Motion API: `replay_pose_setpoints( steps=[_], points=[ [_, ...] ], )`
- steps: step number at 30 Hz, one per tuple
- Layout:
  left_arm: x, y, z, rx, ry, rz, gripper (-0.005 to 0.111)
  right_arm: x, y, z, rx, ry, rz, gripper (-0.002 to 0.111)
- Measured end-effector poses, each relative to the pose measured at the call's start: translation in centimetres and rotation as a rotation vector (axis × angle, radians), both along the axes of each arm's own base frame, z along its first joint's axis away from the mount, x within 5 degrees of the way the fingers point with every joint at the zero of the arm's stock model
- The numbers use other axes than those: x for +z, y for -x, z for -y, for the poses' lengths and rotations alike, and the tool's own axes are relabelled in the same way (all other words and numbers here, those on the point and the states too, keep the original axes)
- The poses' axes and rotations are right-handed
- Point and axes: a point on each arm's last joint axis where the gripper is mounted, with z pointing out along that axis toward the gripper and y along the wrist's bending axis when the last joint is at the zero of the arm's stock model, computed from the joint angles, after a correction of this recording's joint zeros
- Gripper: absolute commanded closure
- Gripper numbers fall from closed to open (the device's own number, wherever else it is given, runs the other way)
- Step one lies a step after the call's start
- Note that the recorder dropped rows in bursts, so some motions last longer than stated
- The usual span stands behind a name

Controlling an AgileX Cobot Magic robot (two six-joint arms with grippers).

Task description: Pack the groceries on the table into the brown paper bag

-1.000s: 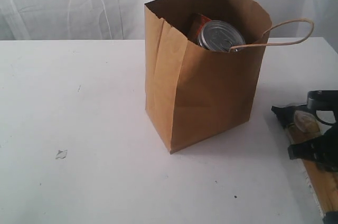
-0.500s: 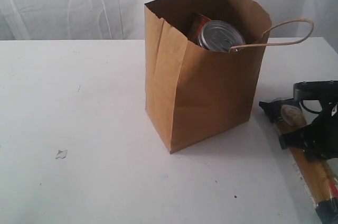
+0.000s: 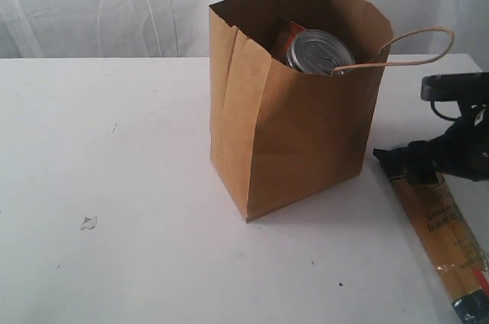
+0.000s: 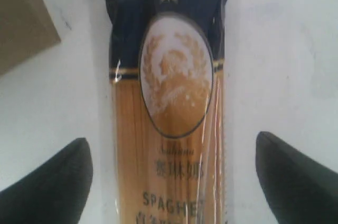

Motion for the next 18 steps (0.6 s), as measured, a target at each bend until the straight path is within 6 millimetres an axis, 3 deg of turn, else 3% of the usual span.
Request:
replay_pose_setpoints(
  steps=[4, 18],
  points=[
    [0.0, 0.0, 0.0, 0.0, 0.0, 0.0, 0.107, 0.9, -1.7, -0.1, 0.007, 0.003, 0.024, 0.03],
    [0.0, 0.0, 0.0, 0.0, 0.0, 0.0, 0.107, -3.0, -7.8, -0.3, 0.071, 0.037, -0.081, 0.03]
  ],
)
